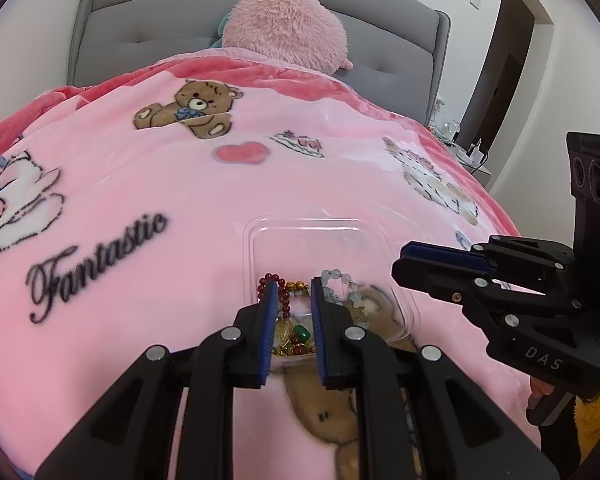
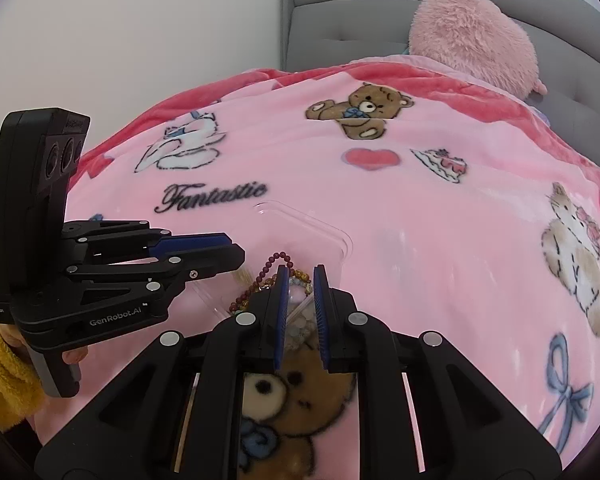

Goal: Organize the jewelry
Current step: 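Open both tools over the clear box to drop the charm and bracelet, then grasp the purple bead bracelet with the left tool while the right tool grasps the brown bead bracelet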

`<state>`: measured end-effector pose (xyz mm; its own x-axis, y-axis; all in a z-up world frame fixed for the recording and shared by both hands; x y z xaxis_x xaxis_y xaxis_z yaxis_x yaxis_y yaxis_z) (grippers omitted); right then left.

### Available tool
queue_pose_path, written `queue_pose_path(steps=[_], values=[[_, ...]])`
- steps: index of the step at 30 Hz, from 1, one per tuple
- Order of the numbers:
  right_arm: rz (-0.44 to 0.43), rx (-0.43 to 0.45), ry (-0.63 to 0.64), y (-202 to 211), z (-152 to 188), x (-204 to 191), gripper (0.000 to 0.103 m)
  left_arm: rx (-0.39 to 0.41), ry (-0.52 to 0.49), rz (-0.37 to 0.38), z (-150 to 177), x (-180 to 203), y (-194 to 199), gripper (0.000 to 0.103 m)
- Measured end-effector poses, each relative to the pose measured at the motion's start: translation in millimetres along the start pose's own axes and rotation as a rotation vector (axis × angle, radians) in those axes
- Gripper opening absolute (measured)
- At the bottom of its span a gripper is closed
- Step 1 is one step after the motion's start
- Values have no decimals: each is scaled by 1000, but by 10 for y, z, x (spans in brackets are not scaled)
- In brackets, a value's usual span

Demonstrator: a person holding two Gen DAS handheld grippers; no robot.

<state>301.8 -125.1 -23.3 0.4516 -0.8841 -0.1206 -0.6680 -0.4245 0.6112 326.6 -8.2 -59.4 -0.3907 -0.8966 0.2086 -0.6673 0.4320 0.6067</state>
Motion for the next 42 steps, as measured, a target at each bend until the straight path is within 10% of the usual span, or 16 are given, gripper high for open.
queue_pose_path(steps=[12, 17, 26, 31, 42], values=[[-49, 41, 8, 465, 31, -110, 16, 18, -13, 4, -14, 16, 289, 29], [-111, 3, 15, 711, 207, -275, 36, 45, -35, 0, 135, 47, 608, 72], [-178, -161, 25, 928, 757, -642, 43, -54, -136, 24, 685, 81, 1217, 88], [-181, -224, 19, 956, 1031, -854, 63, -121, -189, 53, 1064, 169, 1468, 89], [-120, -305, 26, 720, 1393, -1070, 57, -231, -305, 75, 1611, 395, 1546, 88]])
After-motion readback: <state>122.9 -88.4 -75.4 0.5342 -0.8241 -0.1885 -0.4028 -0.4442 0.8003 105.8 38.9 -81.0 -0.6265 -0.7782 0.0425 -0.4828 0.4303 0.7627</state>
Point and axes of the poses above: each gripper's, at about its wrist camera, not at the fingertips, and y roughly against the way its jaws point, x to its right, z to its underside, the point moved 5 cm from there along -y, roughly the way its jaws point, and after that the axes turned 4 degrees about x, right-handed, at the moved point
